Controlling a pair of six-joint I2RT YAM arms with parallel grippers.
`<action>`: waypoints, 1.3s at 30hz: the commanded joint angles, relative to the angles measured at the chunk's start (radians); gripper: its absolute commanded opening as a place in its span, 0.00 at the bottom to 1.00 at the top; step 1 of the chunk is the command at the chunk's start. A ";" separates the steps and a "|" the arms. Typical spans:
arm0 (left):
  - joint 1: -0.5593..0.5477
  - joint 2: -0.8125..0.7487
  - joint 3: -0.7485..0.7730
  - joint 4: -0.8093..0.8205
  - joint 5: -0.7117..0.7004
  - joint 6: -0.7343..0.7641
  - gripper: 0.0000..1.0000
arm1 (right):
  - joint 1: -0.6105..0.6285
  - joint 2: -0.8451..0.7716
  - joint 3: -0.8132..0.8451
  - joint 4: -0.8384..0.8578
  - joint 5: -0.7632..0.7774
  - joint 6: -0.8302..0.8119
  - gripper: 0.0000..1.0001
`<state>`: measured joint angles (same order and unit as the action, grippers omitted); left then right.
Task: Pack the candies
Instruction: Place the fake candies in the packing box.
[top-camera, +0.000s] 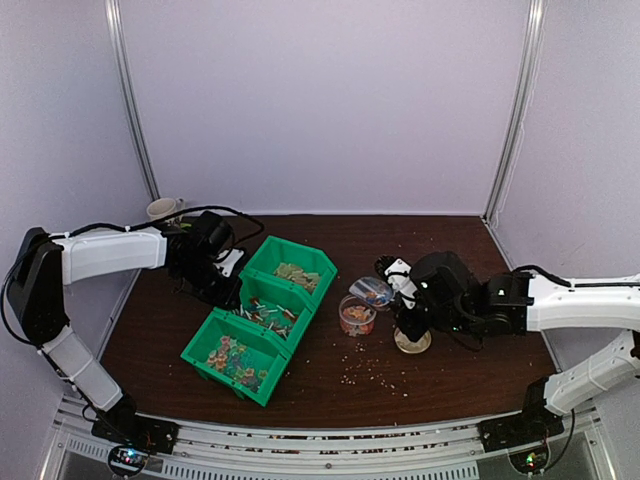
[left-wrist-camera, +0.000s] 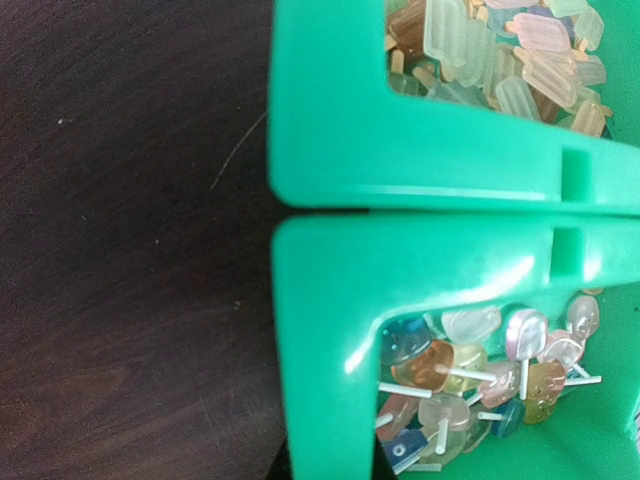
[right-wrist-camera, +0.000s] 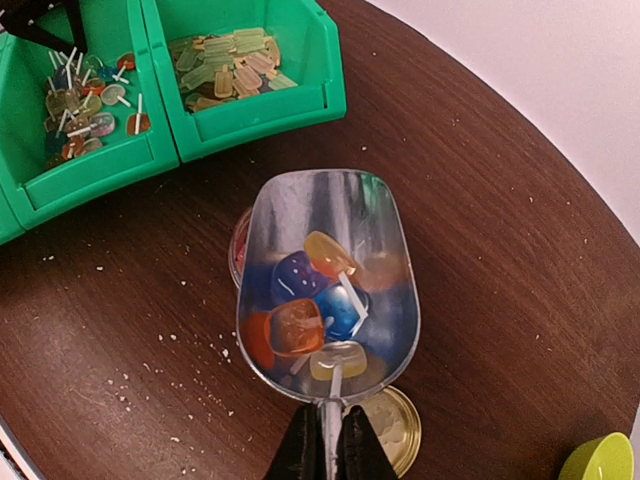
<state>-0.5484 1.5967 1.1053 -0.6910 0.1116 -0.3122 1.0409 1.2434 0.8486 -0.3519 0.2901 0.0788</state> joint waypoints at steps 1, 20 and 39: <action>0.009 -0.058 0.058 0.067 0.047 -0.016 0.00 | -0.002 0.030 0.058 -0.141 0.024 0.019 0.00; 0.010 -0.056 0.057 0.067 0.043 -0.016 0.00 | -0.002 0.134 0.220 -0.385 0.011 0.012 0.00; 0.009 -0.055 0.057 0.067 0.042 -0.015 0.00 | 0.021 0.142 0.328 -0.485 0.045 -0.051 0.00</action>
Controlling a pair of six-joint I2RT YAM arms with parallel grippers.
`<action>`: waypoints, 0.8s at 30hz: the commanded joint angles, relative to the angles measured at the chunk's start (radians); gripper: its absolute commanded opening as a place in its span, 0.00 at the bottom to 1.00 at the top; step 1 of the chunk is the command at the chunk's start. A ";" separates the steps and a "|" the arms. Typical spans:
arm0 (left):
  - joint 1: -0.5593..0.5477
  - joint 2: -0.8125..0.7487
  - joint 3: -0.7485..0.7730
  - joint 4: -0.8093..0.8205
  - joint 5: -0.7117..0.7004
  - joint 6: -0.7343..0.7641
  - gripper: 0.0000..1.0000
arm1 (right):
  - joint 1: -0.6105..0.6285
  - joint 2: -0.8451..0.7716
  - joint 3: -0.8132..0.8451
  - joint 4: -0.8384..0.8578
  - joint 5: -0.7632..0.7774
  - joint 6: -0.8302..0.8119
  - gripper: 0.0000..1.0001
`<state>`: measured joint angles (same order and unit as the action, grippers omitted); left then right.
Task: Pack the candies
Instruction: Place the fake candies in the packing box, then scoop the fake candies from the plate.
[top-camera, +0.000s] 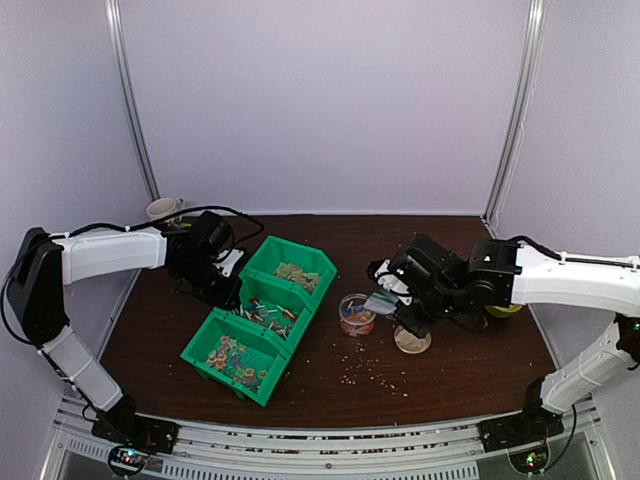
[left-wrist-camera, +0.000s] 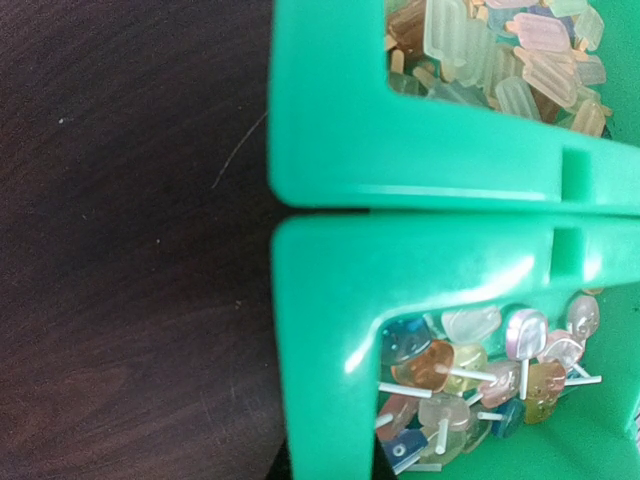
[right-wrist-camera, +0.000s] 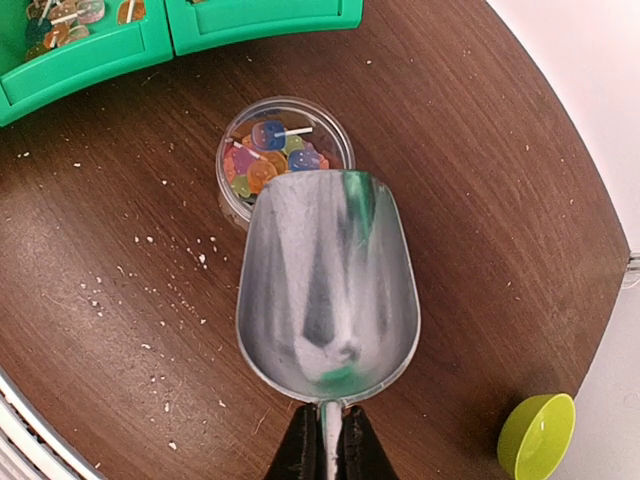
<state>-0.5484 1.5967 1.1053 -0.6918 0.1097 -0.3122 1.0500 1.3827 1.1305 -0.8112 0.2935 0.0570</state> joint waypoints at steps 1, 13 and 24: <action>0.009 -0.055 0.057 0.067 0.045 -0.015 0.00 | 0.016 0.003 0.055 -0.026 0.045 -0.038 0.00; 0.010 -0.027 0.057 0.074 0.101 -0.016 0.00 | 0.099 0.104 0.292 -0.036 0.066 -0.161 0.00; 0.094 0.005 -0.014 0.212 0.392 -0.087 0.00 | 0.099 -0.025 0.271 0.236 -0.258 -0.007 0.00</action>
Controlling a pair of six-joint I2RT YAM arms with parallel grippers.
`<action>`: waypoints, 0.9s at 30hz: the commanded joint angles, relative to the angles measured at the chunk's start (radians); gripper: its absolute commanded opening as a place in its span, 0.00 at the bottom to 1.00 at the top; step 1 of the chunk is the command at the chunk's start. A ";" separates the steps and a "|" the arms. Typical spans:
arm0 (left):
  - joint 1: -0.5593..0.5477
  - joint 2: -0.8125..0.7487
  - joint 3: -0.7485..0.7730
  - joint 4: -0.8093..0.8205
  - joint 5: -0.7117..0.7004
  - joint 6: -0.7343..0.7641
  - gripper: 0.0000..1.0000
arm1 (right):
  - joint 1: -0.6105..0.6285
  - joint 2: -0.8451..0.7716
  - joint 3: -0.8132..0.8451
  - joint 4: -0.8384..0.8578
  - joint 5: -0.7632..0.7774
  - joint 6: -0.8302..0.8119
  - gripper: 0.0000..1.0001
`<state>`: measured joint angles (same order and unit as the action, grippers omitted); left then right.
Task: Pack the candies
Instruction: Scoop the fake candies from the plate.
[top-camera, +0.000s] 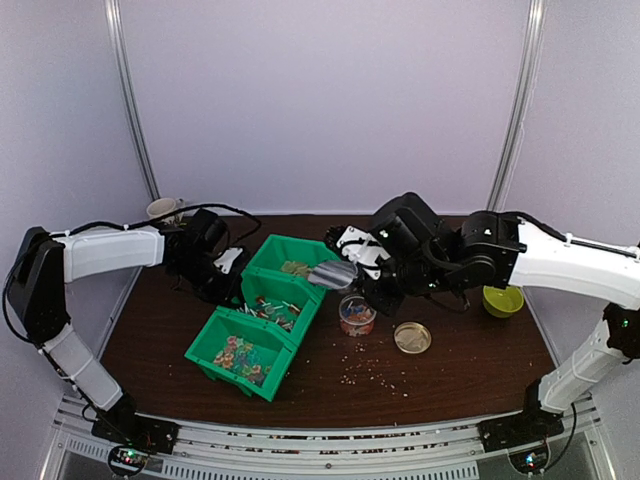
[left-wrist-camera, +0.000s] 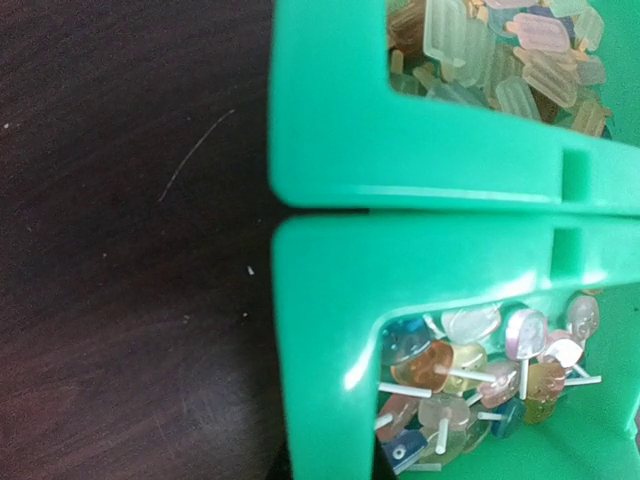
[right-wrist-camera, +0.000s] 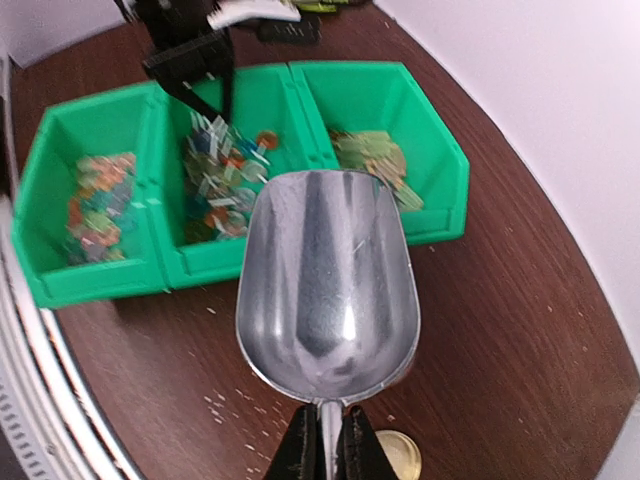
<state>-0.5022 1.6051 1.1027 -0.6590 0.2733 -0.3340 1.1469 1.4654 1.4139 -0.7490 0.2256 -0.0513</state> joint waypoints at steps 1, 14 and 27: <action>0.056 -0.003 -0.022 0.206 0.271 -0.084 0.00 | 0.003 -0.131 -0.023 0.215 -0.238 0.146 0.00; 0.062 -0.002 -0.075 0.290 0.363 -0.150 0.00 | 0.225 -0.171 0.142 0.192 -0.137 0.436 0.00; 0.072 0.033 -0.052 0.291 0.331 -0.167 0.00 | 0.282 -0.273 -0.041 0.280 0.087 0.330 0.00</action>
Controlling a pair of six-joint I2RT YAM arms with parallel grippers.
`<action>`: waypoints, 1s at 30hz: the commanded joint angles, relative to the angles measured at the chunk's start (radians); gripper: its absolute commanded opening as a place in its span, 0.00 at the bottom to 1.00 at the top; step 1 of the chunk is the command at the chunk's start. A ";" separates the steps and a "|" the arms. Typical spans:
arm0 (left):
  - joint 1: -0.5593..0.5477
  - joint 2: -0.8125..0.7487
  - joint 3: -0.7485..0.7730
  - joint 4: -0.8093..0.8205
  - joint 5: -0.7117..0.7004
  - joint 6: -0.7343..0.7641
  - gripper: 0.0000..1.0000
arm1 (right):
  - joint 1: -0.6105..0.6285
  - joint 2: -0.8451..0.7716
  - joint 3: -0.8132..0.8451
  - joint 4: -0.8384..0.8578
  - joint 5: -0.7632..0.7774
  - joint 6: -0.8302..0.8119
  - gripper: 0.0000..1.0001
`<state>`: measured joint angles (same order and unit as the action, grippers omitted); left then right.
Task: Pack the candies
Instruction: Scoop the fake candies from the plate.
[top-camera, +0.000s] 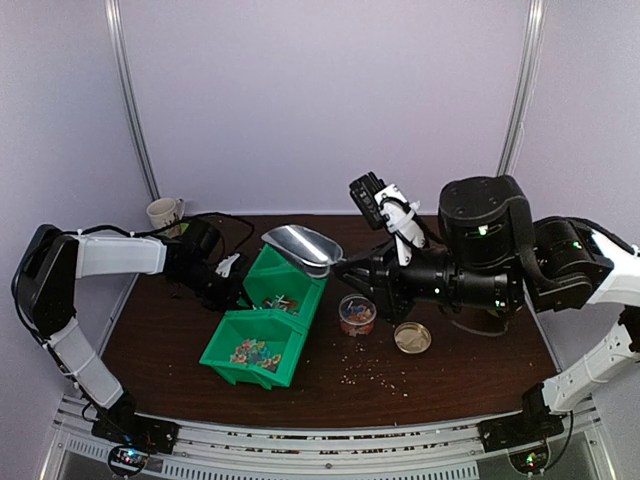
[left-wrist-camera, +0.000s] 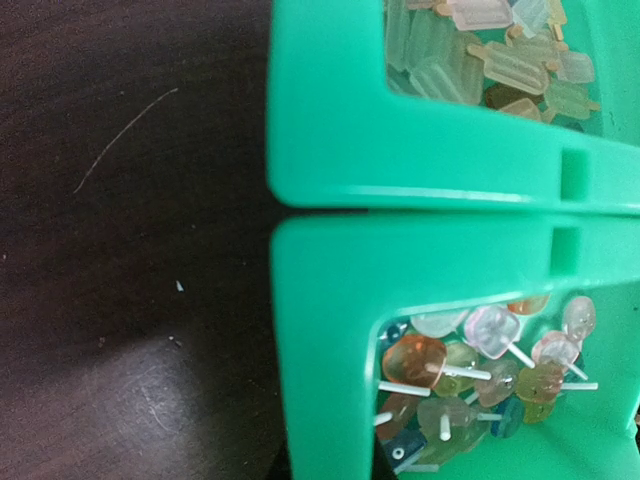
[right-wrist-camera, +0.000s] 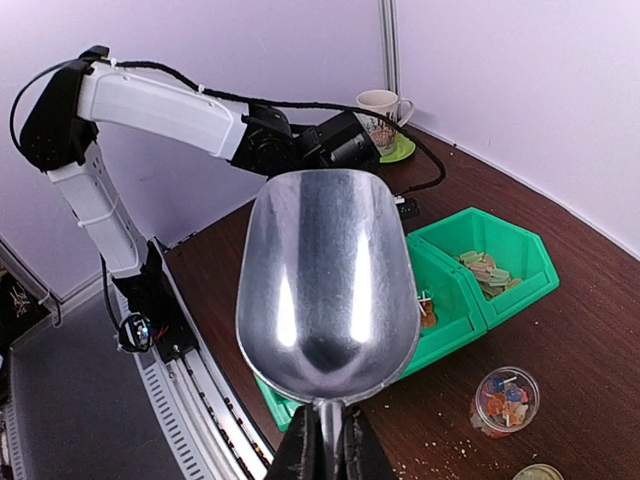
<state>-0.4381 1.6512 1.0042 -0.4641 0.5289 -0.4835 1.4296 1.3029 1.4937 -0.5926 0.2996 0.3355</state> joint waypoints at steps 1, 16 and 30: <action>0.008 -0.016 0.050 0.091 0.068 -0.017 0.00 | -0.001 -0.117 -0.140 0.137 0.013 -0.069 0.00; 0.008 0.003 0.069 0.062 0.024 0.004 0.00 | -0.075 -0.063 0.051 0.062 -0.160 -0.011 0.00; 0.008 0.009 0.094 0.003 -0.003 0.045 0.00 | 0.000 0.051 0.054 -0.044 0.059 -0.116 0.00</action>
<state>-0.4381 1.6791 1.0294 -0.4980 0.4664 -0.4656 1.3987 1.3209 1.5791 -0.5846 0.2516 0.2710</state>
